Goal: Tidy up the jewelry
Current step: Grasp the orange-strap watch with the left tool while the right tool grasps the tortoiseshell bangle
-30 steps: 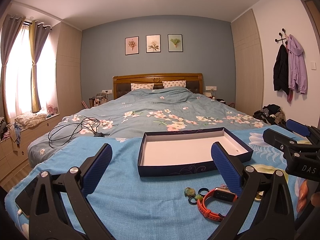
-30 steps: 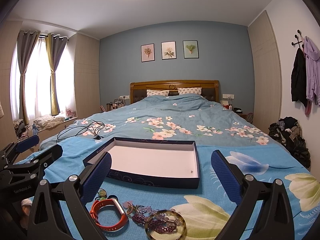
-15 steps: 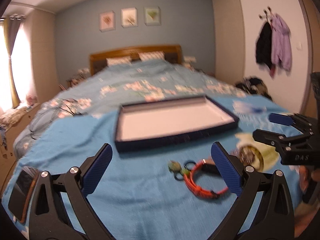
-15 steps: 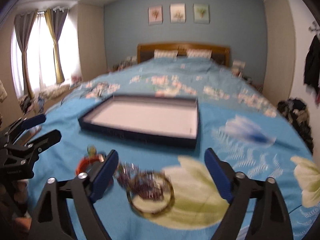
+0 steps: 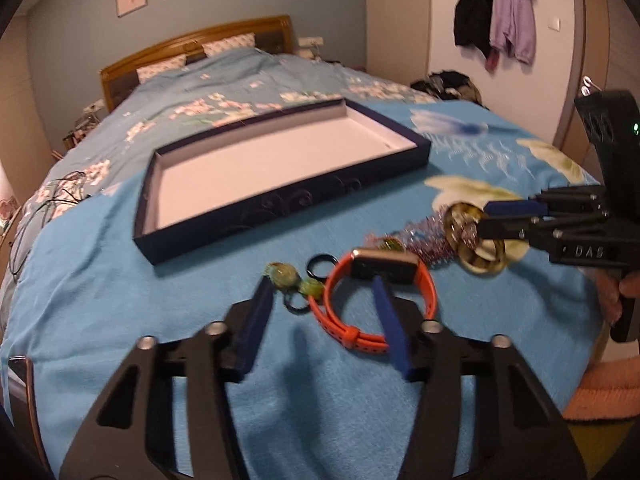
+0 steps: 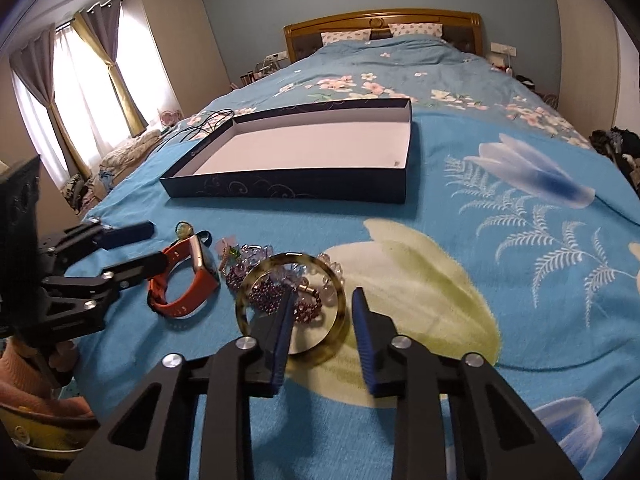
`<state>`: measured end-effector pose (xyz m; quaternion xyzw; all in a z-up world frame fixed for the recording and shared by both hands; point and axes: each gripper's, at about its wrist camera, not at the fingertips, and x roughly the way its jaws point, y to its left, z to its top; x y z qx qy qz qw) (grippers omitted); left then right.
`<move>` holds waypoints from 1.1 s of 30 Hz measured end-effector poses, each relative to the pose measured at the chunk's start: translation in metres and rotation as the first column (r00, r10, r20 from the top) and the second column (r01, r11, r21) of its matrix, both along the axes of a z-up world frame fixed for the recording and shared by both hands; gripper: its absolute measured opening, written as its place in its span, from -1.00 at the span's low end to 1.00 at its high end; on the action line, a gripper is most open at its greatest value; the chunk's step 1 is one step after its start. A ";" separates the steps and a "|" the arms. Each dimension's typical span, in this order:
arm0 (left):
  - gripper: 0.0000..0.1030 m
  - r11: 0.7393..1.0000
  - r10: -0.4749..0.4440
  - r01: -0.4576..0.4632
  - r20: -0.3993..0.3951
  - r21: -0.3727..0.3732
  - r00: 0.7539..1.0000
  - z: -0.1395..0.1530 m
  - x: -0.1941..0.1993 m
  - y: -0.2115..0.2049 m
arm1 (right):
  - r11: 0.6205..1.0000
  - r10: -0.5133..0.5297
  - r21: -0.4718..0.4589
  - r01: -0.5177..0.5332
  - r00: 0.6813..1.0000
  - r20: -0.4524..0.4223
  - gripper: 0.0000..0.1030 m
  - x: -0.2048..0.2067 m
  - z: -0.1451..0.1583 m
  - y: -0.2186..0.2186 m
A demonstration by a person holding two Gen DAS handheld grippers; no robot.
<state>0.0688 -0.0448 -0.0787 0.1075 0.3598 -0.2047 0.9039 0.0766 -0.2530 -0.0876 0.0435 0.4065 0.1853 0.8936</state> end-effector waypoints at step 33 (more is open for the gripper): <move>-0.78 0.989 -0.146 0.145 -0.136 -0.016 0.980 -0.002 0.006 -0.019 | 0.999 0.046 -0.003 -0.046 0.998 -0.038 -0.89 0.004 -0.001 -0.008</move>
